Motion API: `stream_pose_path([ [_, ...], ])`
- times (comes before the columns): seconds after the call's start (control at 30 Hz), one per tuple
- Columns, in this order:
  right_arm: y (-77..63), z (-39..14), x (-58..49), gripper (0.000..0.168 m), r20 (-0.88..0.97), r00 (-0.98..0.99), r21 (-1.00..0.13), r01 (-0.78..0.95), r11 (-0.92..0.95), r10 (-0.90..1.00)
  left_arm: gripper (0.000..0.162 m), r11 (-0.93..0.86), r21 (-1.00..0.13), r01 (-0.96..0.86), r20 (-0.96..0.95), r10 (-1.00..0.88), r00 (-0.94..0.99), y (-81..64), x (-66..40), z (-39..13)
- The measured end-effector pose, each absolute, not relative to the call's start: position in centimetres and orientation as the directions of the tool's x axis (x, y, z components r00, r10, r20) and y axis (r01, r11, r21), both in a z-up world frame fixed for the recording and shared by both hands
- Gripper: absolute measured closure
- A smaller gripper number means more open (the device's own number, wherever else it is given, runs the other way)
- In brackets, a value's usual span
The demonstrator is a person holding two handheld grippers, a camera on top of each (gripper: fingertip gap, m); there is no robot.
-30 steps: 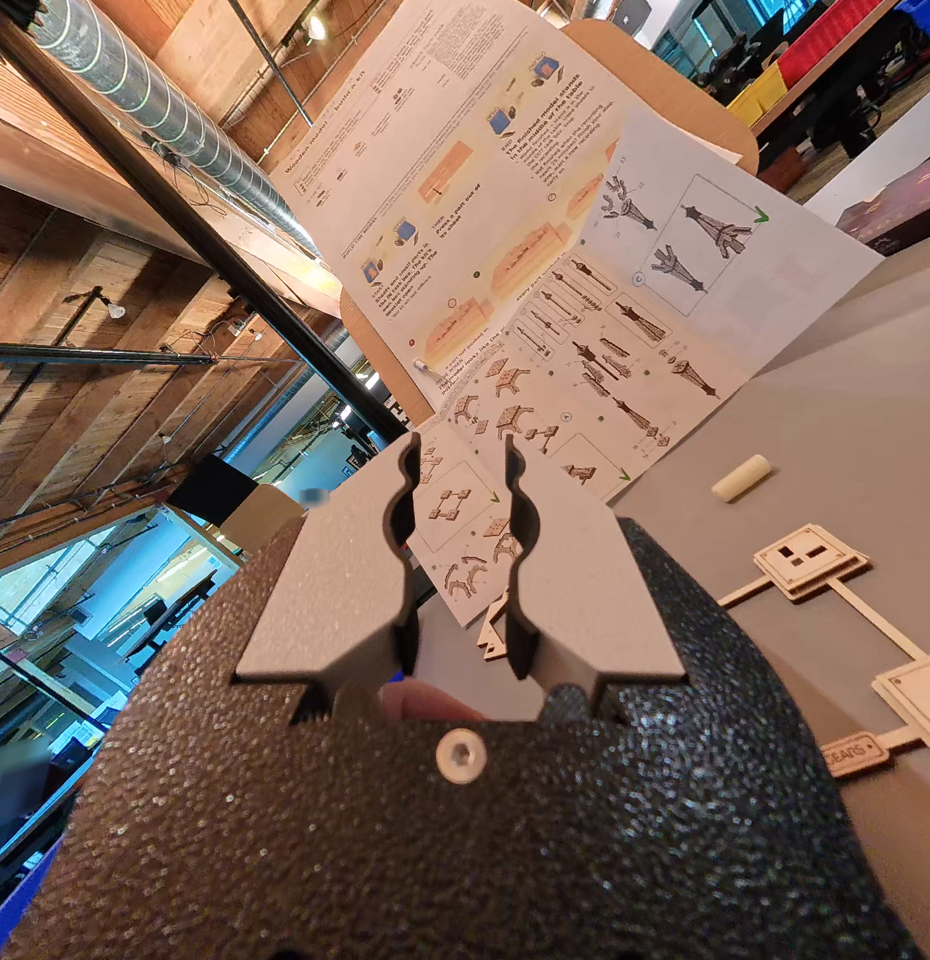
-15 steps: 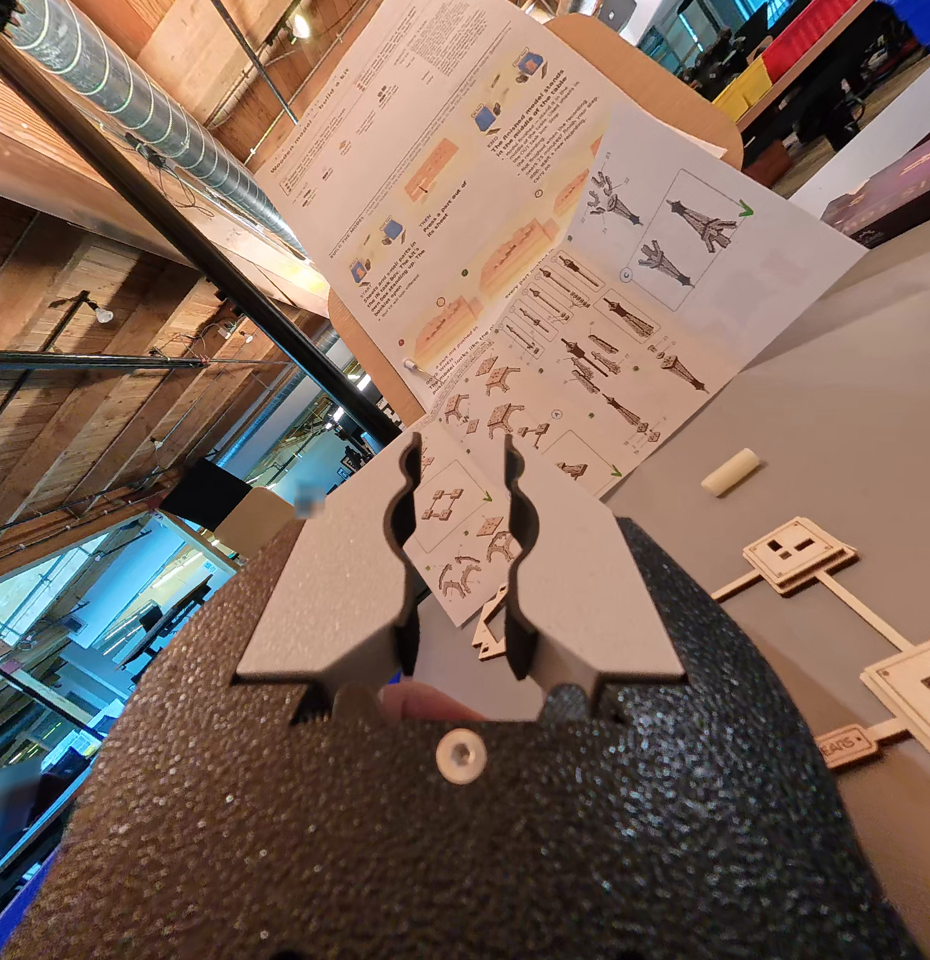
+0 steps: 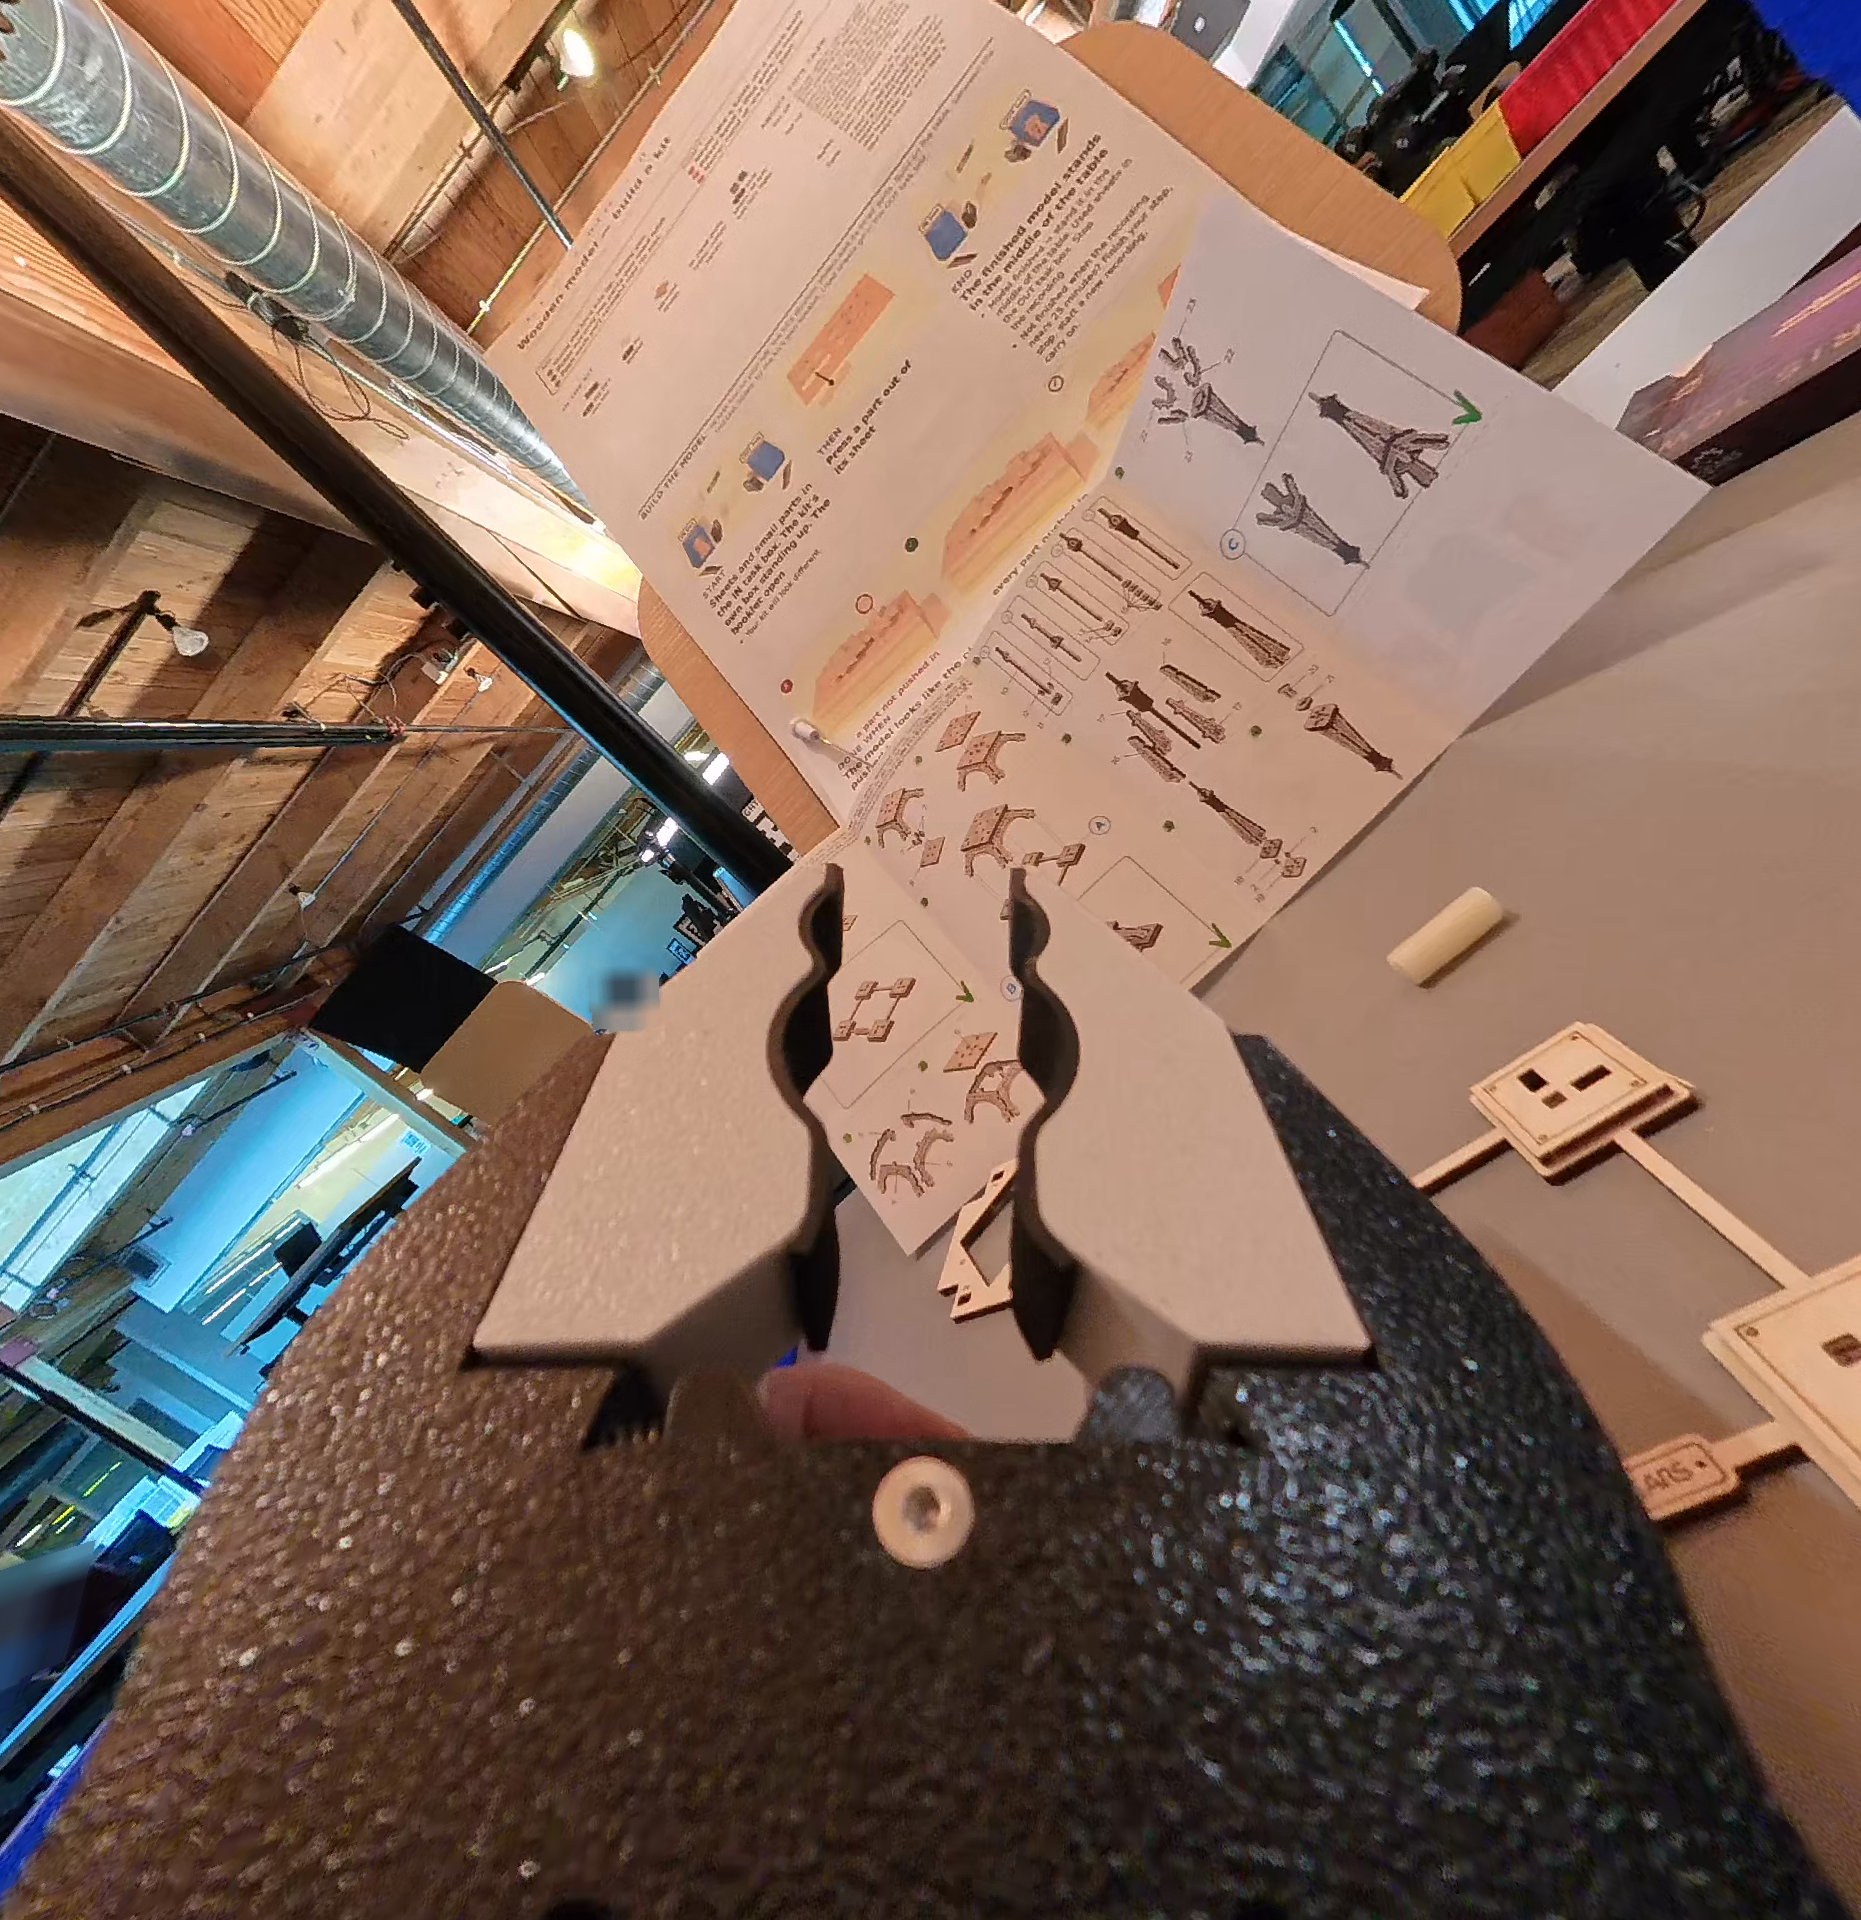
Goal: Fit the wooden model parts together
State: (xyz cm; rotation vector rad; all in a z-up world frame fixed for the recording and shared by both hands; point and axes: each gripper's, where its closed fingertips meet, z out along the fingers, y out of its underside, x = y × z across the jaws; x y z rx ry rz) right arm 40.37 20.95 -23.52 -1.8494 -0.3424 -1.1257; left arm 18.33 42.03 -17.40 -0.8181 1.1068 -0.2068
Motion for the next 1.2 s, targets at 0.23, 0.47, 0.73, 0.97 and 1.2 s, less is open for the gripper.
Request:
stream_pose_path([
  [0.23, 21.1, -23.6, 40.2, 0.121, 0.814, 0.546, -0.556, 0.63, -0.543, -0.2, 0.133, 0.699, -0.674, -0.24, -0.714, -0.531, 0.457, 42.0, 18.4, -17.5],
  [0.47, 21.1, -23.8, 40.1, 0.122, 0.814, 0.547, -0.553, 0.631, -0.544, -0.193, 0.133, 0.698, -0.675, -0.239, -0.712, -0.533, 0.458, 42.0, 18.4, -17.4],
  [0.73, 21.2, -23.8, 40.0, 0.122, 0.816, 0.547, -0.55, 0.634, -0.543, -0.189, 0.133, 0.698, -0.675, -0.241, -0.713, -0.533, 0.456, 42.0, 18.4, -17.5],
  [0.97, 21.3, -23.8, 39.7, 0.121, 0.82, 0.543, -0.544, 0.642, -0.541, -0.181, 0.133, 0.703, -0.668, -0.244, -0.72, -0.529, 0.449, 41.9, 18.4, -17.5],
  [1.2, 21.5, -23.6, 39.6, 0.121, 0.823, 0.539, -0.543, 0.652, -0.529, -0.181, 0.136, 0.686, -0.689, -0.234, -0.713, -0.582, 0.392, 40.7, 18.9, -17.5],
])
